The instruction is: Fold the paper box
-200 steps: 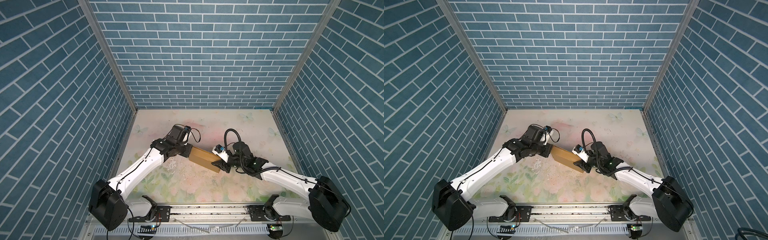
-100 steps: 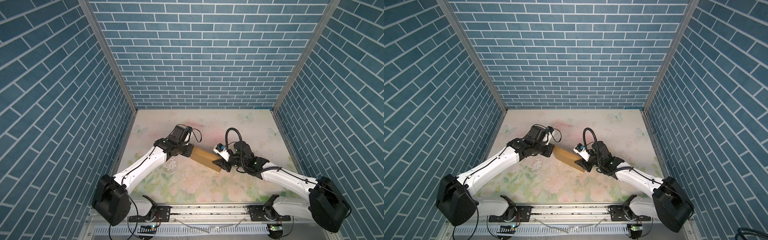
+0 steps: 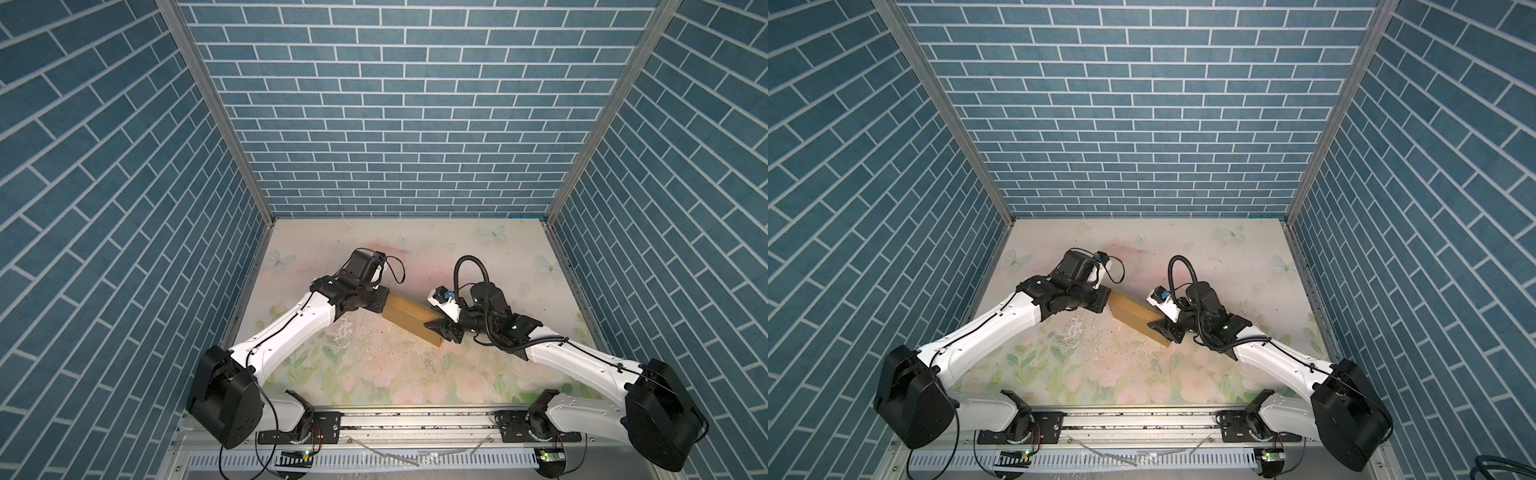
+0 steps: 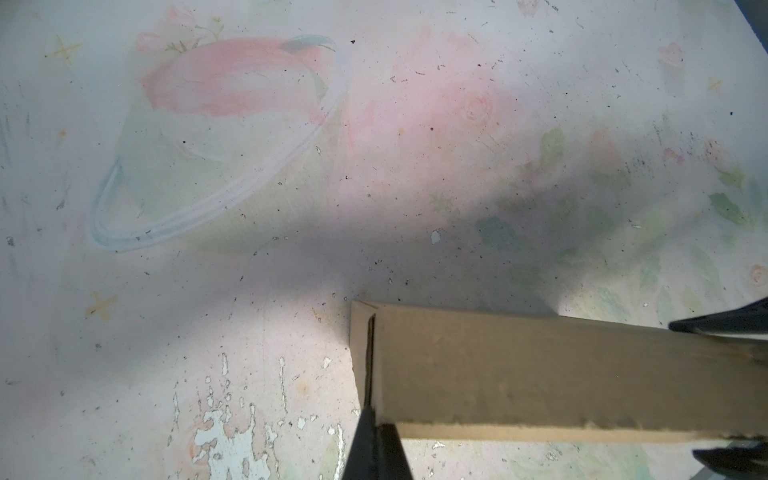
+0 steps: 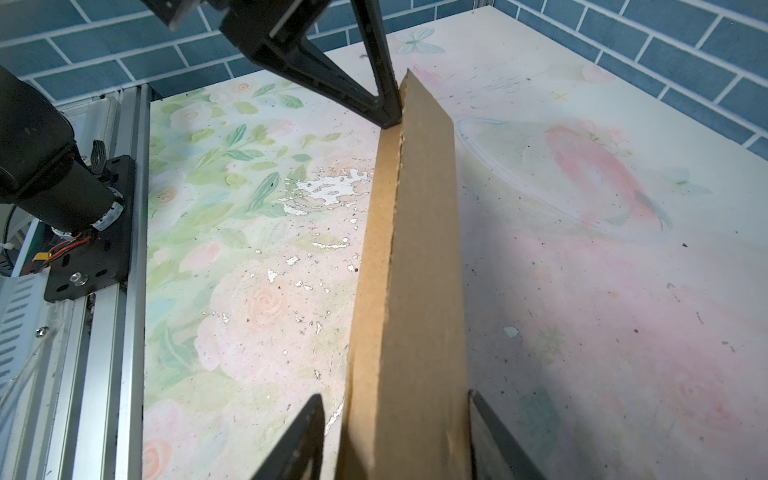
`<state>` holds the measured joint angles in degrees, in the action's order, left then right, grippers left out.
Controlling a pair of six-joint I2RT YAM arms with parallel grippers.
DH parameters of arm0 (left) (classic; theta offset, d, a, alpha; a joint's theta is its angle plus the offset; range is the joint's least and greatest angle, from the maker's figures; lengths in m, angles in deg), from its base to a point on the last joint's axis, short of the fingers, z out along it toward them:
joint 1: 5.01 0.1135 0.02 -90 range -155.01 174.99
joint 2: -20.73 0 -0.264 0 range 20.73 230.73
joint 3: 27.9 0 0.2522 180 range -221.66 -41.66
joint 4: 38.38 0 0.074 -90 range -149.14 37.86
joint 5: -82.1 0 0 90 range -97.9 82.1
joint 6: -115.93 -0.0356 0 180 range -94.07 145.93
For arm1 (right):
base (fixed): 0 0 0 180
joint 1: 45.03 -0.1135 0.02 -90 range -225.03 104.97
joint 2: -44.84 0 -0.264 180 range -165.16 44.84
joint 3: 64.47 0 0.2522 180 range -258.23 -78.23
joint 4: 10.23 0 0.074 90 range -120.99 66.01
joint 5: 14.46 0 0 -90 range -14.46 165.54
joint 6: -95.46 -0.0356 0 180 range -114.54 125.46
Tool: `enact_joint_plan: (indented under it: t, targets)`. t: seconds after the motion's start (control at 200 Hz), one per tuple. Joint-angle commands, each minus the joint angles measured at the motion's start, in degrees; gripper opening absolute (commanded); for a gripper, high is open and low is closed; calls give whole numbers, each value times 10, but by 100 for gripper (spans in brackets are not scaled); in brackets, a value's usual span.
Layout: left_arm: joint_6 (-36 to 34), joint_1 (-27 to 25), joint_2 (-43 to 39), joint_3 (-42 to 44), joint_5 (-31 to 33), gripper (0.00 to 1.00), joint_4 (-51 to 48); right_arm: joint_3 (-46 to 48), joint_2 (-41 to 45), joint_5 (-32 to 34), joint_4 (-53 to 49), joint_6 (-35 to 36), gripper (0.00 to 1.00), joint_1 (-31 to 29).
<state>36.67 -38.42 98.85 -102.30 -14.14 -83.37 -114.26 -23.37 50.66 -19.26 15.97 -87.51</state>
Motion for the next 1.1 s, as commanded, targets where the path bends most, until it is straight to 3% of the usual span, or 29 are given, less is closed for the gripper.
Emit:
enact_joint_plan:
  t: [0.0,0.535,1.095]
  targets:
    - [2,-5,13,-6,3,0,-28,-5,20,-9,-2,15,55,0]
    - [15,-5,23,-18,17,0,-43,-28,138,22,-97,10,53,-1]
    - [17,-5,52,-83,19,0,-102,-26,242,187,-224,-29,45,-1]
